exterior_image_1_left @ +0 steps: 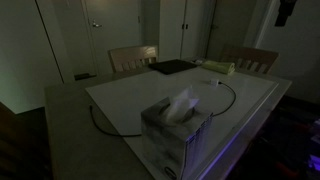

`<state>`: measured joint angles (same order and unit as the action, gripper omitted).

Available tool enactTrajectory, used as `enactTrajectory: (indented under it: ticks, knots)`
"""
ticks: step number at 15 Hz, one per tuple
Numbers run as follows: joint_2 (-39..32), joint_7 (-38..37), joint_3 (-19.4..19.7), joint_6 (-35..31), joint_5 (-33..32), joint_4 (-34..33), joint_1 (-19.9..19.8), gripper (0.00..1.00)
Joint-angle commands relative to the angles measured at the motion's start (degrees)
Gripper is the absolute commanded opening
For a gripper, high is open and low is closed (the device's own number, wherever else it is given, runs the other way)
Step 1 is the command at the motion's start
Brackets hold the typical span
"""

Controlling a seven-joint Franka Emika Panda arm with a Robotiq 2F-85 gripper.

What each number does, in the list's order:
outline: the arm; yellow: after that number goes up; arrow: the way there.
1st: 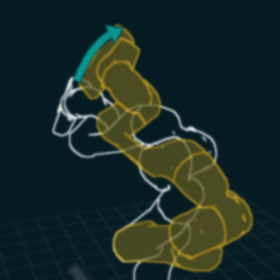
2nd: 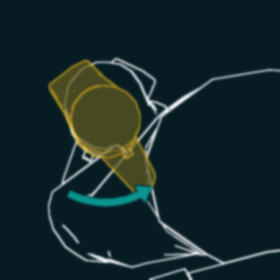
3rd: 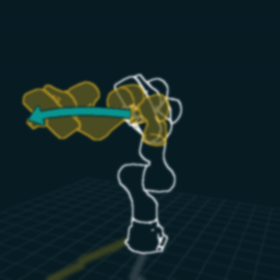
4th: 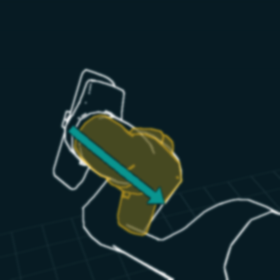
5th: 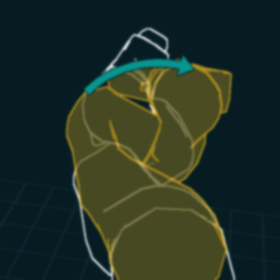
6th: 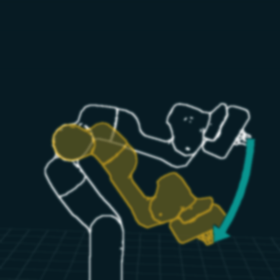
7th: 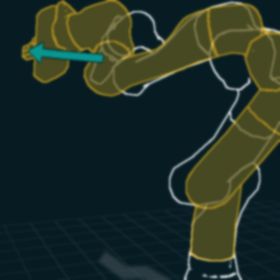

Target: Move the ends of the charger to the middle

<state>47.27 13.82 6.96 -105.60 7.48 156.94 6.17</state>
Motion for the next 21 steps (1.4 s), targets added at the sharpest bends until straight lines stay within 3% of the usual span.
enactTrajectory:
  ticks: [1, 8, 21]
  knots:
    - [-0.09, 0.47, -0.66, 0.18, 0.47, -0.11, -0.78, 1.0]
    - [-8.28, -2.59, -3.22, -6.76, 3.19, -1.1, 0.76, 1.0]
    - [-31.32, -4.87, -8.37, -28.46, 7.78, -8.05, 4.63, 1.0]
